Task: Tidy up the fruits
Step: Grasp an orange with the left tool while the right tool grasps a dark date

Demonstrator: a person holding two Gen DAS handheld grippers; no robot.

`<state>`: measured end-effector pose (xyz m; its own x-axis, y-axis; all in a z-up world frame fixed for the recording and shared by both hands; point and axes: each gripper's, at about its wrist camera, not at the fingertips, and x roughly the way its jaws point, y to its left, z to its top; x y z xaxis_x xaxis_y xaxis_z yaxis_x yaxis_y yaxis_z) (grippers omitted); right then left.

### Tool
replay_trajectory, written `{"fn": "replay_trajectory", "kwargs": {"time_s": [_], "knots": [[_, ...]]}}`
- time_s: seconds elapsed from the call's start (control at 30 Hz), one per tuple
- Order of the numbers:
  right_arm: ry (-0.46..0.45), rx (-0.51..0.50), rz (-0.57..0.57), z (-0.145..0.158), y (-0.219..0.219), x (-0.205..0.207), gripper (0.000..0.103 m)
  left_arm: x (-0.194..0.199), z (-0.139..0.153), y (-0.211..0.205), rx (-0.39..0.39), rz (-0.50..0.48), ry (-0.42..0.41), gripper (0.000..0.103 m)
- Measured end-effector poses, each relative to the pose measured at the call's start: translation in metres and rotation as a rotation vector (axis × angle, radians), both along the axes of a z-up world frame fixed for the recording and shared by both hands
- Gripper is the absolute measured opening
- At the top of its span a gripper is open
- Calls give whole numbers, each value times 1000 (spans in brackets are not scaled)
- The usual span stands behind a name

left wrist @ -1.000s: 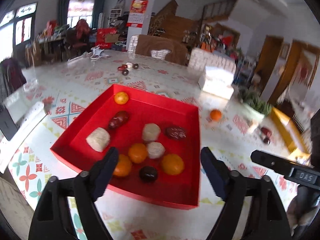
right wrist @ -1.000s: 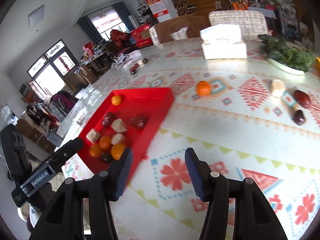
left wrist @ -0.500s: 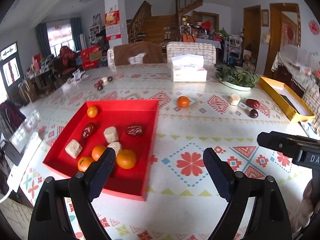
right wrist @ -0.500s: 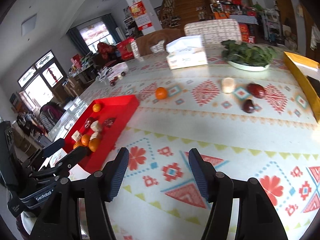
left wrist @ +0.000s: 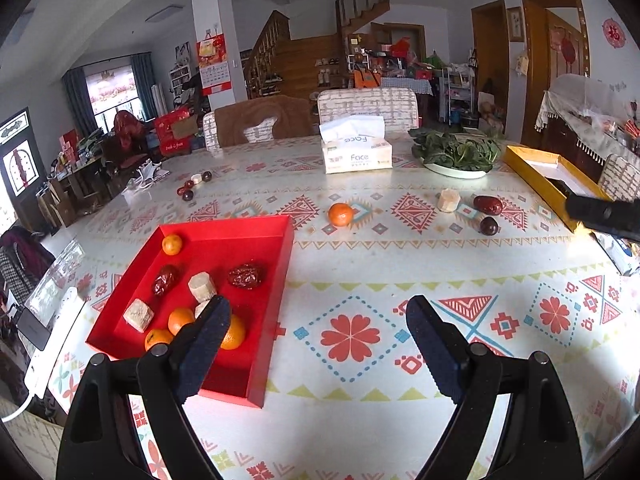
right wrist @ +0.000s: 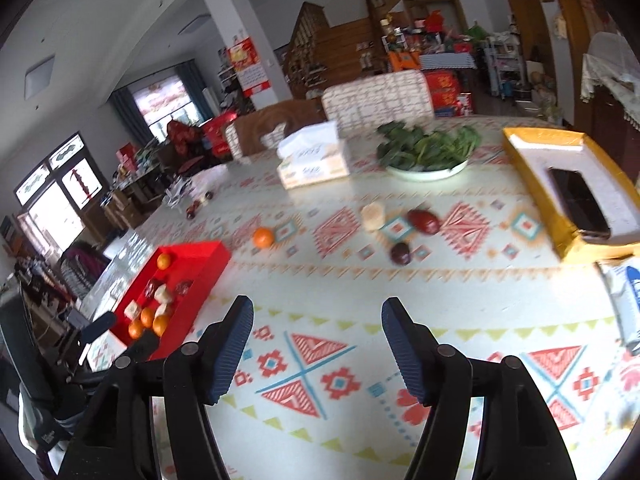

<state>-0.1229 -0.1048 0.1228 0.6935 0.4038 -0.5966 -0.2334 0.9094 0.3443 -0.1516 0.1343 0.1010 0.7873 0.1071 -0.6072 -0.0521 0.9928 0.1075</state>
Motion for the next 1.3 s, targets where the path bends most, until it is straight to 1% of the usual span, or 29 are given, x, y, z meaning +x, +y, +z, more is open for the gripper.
{"fn": "replay_trajectory", "kwargs": {"time_s": [0.13,0.2,0.23,0.27,0.3,0.4,0.47,0.53,0.67,0.77,0.87,0.9,0.97,1.07,1.17,1.23,1.3], "knots": [[-23,7,-51,13,-24,5,72,8,6,1,-5,-15,2,89],[-47,7,-91,24,-42,10,72,15,12,5,-33,-29,1,89],[-56,8,-104,28,-47,12,72,22,17,10,-73,-38,-1,89],[-68,10,-126,33,-56,15,73,26,20,13,-98,-42,-2,89],[-76,12,-140,36,-63,18,74,35,23,19,-143,-48,-3,89],[-87,13,-179,36,-81,31,75,61,23,30,-255,-65,8,89],[-57,28,-177,24,-87,45,75,83,17,35,-329,-74,37,89],[-7,51,-155,4,-85,64,75,102,9,38,-377,-80,60,89],[90,59,-134,-37,-70,99,74,139,-6,44,-430,-54,82,89],[136,29,-116,-57,-51,122,73,164,-16,51,-467,-38,100,89],[166,-22,-103,-71,-32,137,73,190,-28,56,-456,1,134,89],[167,-47,-100,-75,-26,140,73,196,-31,56,-442,3,140,89],[166,-89,-99,-80,-18,142,73,210,-39,50,-390,7,154,89],[169,-107,-88,-85,-13,146,71,226,-54,43,-344,-8,182,89],[169,-127,-79,-90,-9,149,65,238,-67,35,-303,-16,204,89],[178,-131,-77,-92,-8,152,55,245,-72,32,-281,-22,214,89],[191,-130,-76,-96,-8,155,47,249,-75,27,-249,-24,223,88]]}}
